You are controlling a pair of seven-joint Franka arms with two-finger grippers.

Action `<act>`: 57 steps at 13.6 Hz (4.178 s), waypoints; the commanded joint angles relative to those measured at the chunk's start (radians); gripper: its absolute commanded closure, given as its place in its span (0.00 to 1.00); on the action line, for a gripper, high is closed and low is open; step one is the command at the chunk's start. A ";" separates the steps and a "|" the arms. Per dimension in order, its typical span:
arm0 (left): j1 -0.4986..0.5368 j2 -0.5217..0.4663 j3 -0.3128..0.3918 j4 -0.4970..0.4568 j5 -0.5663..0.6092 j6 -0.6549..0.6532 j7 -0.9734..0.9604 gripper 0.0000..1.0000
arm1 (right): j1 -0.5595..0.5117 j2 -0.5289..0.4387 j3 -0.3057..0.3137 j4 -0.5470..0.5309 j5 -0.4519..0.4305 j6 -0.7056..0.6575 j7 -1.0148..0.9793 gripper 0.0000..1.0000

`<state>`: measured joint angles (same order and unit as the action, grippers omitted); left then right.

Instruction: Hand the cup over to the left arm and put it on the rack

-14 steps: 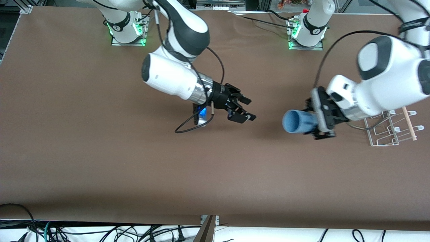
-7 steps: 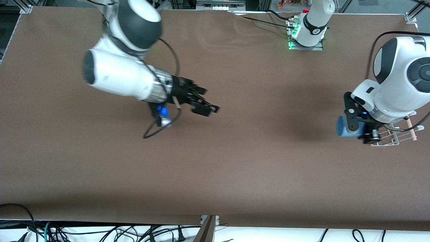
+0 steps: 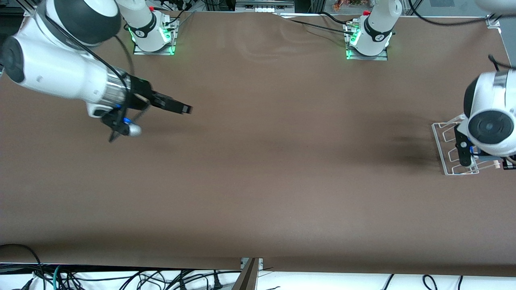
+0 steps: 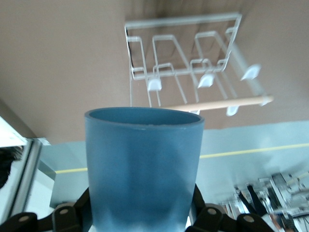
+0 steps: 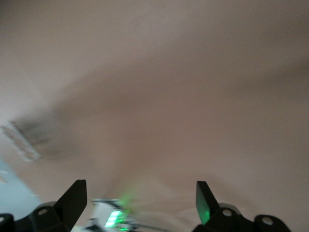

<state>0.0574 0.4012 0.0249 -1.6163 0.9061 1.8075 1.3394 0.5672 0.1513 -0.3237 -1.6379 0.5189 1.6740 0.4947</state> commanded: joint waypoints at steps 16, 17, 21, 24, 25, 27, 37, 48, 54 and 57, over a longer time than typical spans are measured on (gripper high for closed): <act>0.002 0.053 0.101 -0.217 0.355 0.193 -0.150 1.00 | -0.303 -0.161 0.235 -0.103 -0.568 0.046 -0.492 0.00; -0.001 0.054 0.093 -0.235 0.375 0.191 -0.205 1.00 | -0.303 -0.156 0.235 -0.102 -0.568 0.050 -0.492 0.00; -0.017 0.090 0.082 -0.252 0.409 0.190 -0.333 1.00 | -0.300 -0.098 0.233 0.001 -0.571 0.052 -0.482 0.00; -0.027 0.099 0.082 -0.286 0.409 0.196 -0.417 0.98 | -0.290 -0.034 0.239 0.026 -0.565 0.055 -0.478 0.00; -0.027 0.100 0.082 -0.287 0.410 0.200 -0.422 0.79 | -0.276 -0.029 0.239 0.033 -0.571 0.056 -0.485 0.00; -0.027 0.099 0.082 -0.277 0.407 0.201 -0.424 0.00 | -0.270 -0.030 0.239 0.062 -0.563 0.055 -0.476 0.00; -0.025 -0.080 0.027 0.002 -0.094 0.135 -0.416 0.00 | -0.267 -0.035 0.230 0.069 -0.481 0.026 -0.459 0.00; -0.028 -0.117 -0.071 0.362 -0.899 -0.355 -1.202 0.00 | -0.263 -0.044 0.232 0.119 -0.482 -0.068 -0.444 0.00; -0.037 -0.137 -0.014 0.362 -1.055 -0.440 -1.390 0.00 | -0.268 -0.039 0.229 0.121 -0.482 -0.076 -0.455 0.00; -0.039 -0.133 0.027 0.369 -1.063 -0.419 -1.382 0.00 | -0.271 -0.041 0.229 0.121 -0.484 -0.068 -0.444 0.00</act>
<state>0.0234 0.2729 0.0221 -1.2648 -0.1320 1.3923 -0.0309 0.3034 0.1113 -0.0970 -1.5300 0.0243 1.6137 0.0407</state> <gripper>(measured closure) 0.000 0.000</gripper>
